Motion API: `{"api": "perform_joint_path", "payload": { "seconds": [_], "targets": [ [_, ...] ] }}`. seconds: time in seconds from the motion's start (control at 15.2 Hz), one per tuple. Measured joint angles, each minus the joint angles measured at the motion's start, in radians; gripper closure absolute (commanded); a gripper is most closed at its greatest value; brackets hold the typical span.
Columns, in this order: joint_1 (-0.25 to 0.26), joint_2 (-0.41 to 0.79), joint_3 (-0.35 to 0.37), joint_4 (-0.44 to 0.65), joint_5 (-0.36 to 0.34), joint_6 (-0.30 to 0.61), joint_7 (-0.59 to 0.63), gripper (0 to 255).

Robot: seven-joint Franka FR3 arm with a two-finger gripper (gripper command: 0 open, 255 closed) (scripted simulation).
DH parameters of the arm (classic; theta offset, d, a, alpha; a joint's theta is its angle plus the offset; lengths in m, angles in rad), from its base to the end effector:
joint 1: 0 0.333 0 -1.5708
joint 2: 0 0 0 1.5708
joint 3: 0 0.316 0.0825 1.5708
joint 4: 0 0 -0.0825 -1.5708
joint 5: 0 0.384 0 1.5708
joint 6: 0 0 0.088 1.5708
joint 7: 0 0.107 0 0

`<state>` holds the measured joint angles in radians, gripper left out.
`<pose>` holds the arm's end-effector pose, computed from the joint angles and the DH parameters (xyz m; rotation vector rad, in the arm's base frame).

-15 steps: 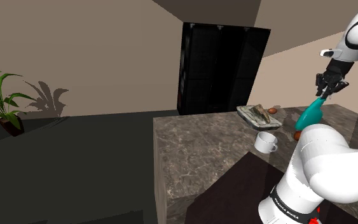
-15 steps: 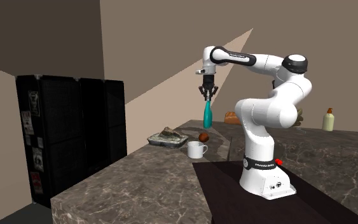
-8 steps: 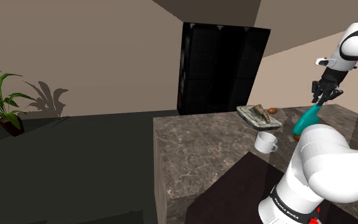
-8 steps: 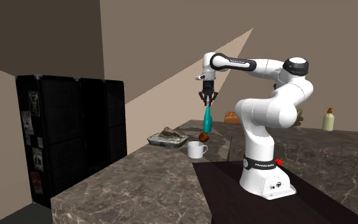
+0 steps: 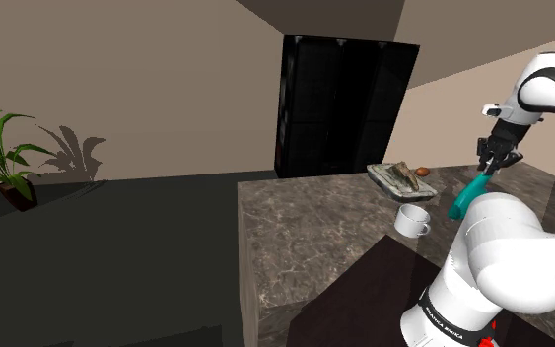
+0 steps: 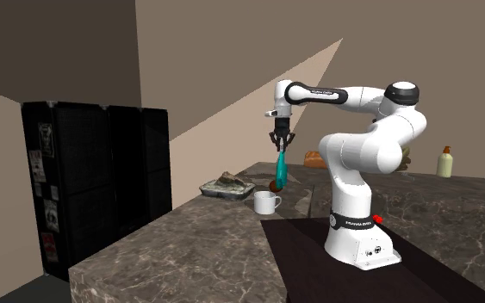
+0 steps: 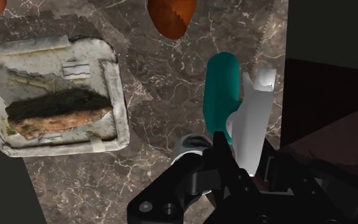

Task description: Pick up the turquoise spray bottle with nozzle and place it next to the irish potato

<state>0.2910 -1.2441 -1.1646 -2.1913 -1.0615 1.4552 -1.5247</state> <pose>0.1006 -0.4634 0.4433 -2.7825 -1.4564 -0.0105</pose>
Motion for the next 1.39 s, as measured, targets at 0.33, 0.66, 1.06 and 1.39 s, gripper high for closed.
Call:
{"api": "perform_joint_path", "payload": {
  "seconds": [0.33, 0.66, 1.06, 1.39],
  "targets": [
    [-0.002, -0.018, -0.049, -0.033, -0.042, 0.038, 0.007, 255],
    [-0.013, -0.036, -0.093, -0.071, -0.082, 0.074, 0.015, 255],
    [-0.014, -0.040, -0.102, -0.079, -0.090, 0.081, 0.018, 255],
    [-0.014, -0.040, -0.102, -0.079, -0.090, 0.081, 0.018, 0]
  ]
}}
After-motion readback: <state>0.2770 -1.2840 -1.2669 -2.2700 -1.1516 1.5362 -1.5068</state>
